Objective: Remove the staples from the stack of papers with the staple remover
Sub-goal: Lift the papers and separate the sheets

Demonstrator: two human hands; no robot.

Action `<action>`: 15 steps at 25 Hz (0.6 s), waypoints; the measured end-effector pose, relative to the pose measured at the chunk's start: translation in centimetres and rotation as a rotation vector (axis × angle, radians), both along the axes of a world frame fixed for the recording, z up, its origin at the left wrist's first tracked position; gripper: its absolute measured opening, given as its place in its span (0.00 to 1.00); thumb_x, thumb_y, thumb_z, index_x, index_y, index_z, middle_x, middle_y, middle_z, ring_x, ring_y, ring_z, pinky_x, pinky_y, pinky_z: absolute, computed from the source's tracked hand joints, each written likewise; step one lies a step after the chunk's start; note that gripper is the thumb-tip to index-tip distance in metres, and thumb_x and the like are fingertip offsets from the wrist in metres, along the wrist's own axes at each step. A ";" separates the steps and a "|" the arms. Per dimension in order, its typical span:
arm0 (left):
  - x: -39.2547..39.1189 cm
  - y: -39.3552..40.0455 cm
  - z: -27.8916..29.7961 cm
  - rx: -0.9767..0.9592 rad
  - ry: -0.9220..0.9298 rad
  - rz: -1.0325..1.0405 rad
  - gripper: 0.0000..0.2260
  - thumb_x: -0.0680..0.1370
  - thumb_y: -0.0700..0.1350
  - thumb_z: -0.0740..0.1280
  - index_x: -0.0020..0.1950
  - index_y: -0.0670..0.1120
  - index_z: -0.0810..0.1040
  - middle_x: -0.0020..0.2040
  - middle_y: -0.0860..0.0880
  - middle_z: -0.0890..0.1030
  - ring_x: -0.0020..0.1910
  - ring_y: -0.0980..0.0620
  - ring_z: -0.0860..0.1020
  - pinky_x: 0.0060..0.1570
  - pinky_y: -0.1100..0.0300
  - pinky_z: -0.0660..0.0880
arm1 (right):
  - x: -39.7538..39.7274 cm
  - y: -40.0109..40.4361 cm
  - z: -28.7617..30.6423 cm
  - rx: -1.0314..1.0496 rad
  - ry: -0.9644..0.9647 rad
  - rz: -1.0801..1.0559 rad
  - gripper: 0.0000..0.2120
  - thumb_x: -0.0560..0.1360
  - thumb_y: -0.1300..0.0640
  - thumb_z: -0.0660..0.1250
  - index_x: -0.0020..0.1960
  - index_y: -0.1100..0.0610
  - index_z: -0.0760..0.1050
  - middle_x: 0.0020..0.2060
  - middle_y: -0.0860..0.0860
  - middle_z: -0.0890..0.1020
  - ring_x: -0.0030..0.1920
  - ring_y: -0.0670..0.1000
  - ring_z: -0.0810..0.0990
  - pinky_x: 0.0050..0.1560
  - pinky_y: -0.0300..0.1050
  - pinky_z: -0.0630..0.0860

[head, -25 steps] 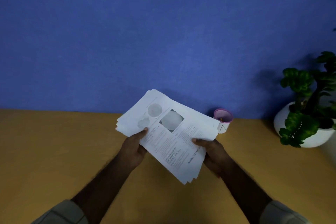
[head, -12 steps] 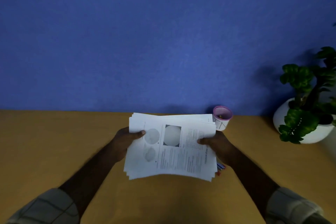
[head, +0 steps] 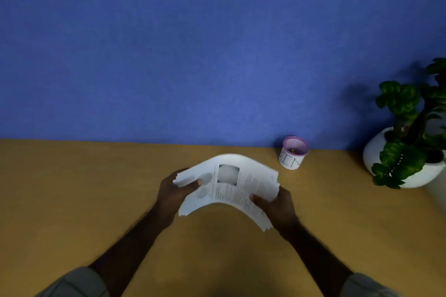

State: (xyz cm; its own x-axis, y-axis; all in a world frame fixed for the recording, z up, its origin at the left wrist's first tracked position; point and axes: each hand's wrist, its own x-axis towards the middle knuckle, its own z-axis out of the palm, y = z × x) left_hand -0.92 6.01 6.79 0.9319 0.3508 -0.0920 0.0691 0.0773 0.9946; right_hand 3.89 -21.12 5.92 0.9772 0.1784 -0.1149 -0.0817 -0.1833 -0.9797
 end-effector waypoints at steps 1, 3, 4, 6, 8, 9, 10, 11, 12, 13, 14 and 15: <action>-0.4 0.0 -0.3 0.027 0.018 -0.022 0.19 0.65 0.53 0.81 0.54 0.54 0.84 0.53 0.51 0.86 0.49 0.49 0.85 0.41 0.58 0.82 | -0.4 -0.3 -0.5 0.003 0.043 0.015 0.20 0.70 0.62 0.75 0.59 0.55 0.75 0.51 0.52 0.83 0.52 0.53 0.83 0.45 0.51 0.84; -0.6 -0.2 -0.4 0.034 0.032 0.023 0.22 0.63 0.59 0.80 0.54 0.55 0.83 0.53 0.51 0.86 0.49 0.51 0.85 0.40 0.59 0.81 | -0.8 -0.6 -1.0 0.085 0.072 0.002 0.23 0.69 0.60 0.76 0.61 0.56 0.74 0.52 0.55 0.83 0.53 0.55 0.83 0.46 0.55 0.84; -0.5 -0.5 -0.4 0.004 0.033 0.077 0.22 0.63 0.59 0.80 0.54 0.55 0.84 0.52 0.51 0.86 0.48 0.51 0.85 0.39 0.59 0.81 | -0.8 -0.5 -0.9 0.143 0.061 -0.011 0.21 0.69 0.57 0.76 0.60 0.55 0.75 0.50 0.54 0.84 0.51 0.55 0.84 0.43 0.51 0.84; -0.2 -1.1 0.0 -0.078 0.035 0.166 0.18 0.66 0.59 0.79 0.52 0.54 0.85 0.49 0.50 0.86 0.46 0.48 0.85 0.36 0.57 0.81 | -0.7 -0.1 -0.3 0.221 0.018 -0.029 0.16 0.72 0.47 0.72 0.57 0.52 0.78 0.47 0.52 0.85 0.46 0.52 0.85 0.37 0.41 0.81; 0.2 -1.8 0.4 -0.153 0.039 0.203 0.15 0.72 0.59 0.72 0.50 0.49 0.85 0.47 0.47 0.86 0.45 0.45 0.85 0.36 0.54 0.81 | -0.5 0.3 0.2 0.260 -0.014 -0.064 0.15 0.73 0.43 0.65 0.53 0.50 0.80 0.45 0.52 0.85 0.44 0.52 0.85 0.36 0.38 0.79; 0.3 -2.0 0.5 -0.170 0.042 0.208 0.15 0.76 0.57 0.70 0.49 0.47 0.85 0.46 0.45 0.86 0.43 0.44 0.85 0.36 0.53 0.81 | -0.4 0.4 0.4 0.268 -0.021 -0.085 0.16 0.74 0.41 0.62 0.52 0.49 0.82 0.44 0.52 0.86 0.43 0.53 0.85 0.35 0.38 0.79; 0.4 -2.2 0.7 -0.170 0.048 0.214 0.15 0.78 0.56 0.68 0.48 0.46 0.85 0.45 0.44 0.86 0.42 0.44 0.85 0.36 0.53 0.81 | -0.3 0.6 0.6 0.268 -0.019 -0.110 0.17 0.75 0.39 0.60 0.50 0.49 0.82 0.44 0.52 0.86 0.42 0.53 0.85 0.34 0.37 0.78; 0.5 -2.4 0.8 -0.162 0.056 0.225 0.14 0.79 0.55 0.67 0.46 0.46 0.85 0.43 0.44 0.86 0.40 0.45 0.84 0.35 0.53 0.81 | -0.2 0.8 0.8 0.267 -0.005 -0.140 0.20 0.75 0.38 0.59 0.49 0.49 0.83 0.43 0.52 0.86 0.41 0.53 0.85 0.32 0.37 0.78; 0.6 -2.5 0.9 -0.152 0.064 0.234 0.14 0.80 0.54 0.66 0.45 0.46 0.85 0.42 0.44 0.86 0.39 0.45 0.84 0.34 0.53 0.81 | -0.1 1.0 0.8 0.262 0.021 -0.179 0.22 0.75 0.37 0.58 0.48 0.51 0.83 0.42 0.52 0.86 0.40 0.54 0.86 0.31 0.37 0.78; 0.6 -2.6 0.9 -0.149 0.071 0.243 0.13 0.80 0.52 0.66 0.45 0.46 0.85 0.42 0.44 0.85 0.39 0.44 0.83 0.32 0.54 0.80 | 0.1 1.2 0.8 0.248 0.060 -0.228 0.23 0.76 0.36 0.58 0.48 0.52 0.83 0.42 0.53 0.86 0.39 0.55 0.85 0.31 0.37 0.77; 0.7 -2.7 0.8 -0.152 0.076 0.253 0.12 0.81 0.51 0.66 0.46 0.45 0.84 0.42 0.43 0.85 0.40 0.43 0.83 0.31 0.55 0.79 | 0.3 1.3 0.6 0.222 0.106 -0.280 0.23 0.77 0.37 0.59 0.50 0.54 0.81 0.43 0.53 0.85 0.40 0.57 0.85 0.30 0.39 0.77; 0.8 -2.6 0.8 -0.158 0.081 0.264 0.12 0.81 0.50 0.65 0.48 0.44 0.84 0.43 0.42 0.84 0.40 0.43 0.82 0.29 0.56 0.78 | 0.5 1.3 0.3 0.192 0.149 -0.321 0.22 0.78 0.39 0.59 0.51 0.57 0.80 0.44 0.55 0.84 0.42 0.59 0.84 0.30 0.41 0.77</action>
State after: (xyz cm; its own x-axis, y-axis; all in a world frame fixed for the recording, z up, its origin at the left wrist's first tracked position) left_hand -0.15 3.36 7.60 0.7977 0.5553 -0.2352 0.1049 0.2564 0.9609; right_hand 4.36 -19.78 6.18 0.9621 -0.1011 -0.2533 -0.2483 0.0602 -0.9668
